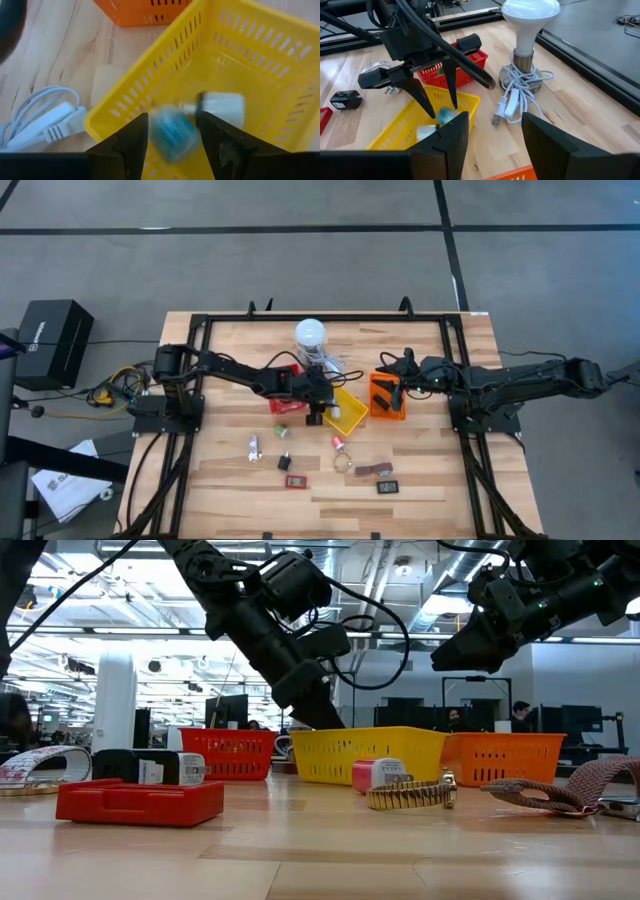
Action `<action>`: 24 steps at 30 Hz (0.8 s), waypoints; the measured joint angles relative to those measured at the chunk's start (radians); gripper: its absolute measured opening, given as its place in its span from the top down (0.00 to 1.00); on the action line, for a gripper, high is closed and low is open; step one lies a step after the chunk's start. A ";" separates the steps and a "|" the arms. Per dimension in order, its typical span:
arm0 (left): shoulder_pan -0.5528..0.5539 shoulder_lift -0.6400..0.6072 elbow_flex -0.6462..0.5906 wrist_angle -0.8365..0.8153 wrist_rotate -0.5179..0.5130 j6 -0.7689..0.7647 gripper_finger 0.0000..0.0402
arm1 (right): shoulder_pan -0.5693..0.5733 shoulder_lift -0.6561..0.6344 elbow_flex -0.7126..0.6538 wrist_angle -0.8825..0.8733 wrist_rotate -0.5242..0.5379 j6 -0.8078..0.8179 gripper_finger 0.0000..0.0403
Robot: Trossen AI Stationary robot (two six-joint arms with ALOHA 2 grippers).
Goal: Pick & Place Office items
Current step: Put the blue charger adapter into the yellow basket, then put the black digital clock into the orange basket
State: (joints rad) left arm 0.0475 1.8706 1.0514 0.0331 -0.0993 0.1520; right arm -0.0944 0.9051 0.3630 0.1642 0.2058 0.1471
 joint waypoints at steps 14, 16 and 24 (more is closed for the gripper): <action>-0.001 0.000 0.000 -0.001 -0.005 0.000 0.58 | 0.000 0.000 0.000 0.000 0.000 0.000 0.57; -0.001 0.000 0.000 0.001 -0.005 0.000 0.59 | 0.000 0.000 0.000 0.000 0.000 0.000 0.57; -0.006 -0.008 0.000 0.003 -0.005 -0.028 0.59 | 0.008 0.000 0.000 0.000 -0.003 -0.046 0.57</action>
State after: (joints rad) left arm 0.0419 1.8626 1.0512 0.0364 -0.1040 0.1243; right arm -0.0861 0.9051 0.3630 0.1642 0.2031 0.1006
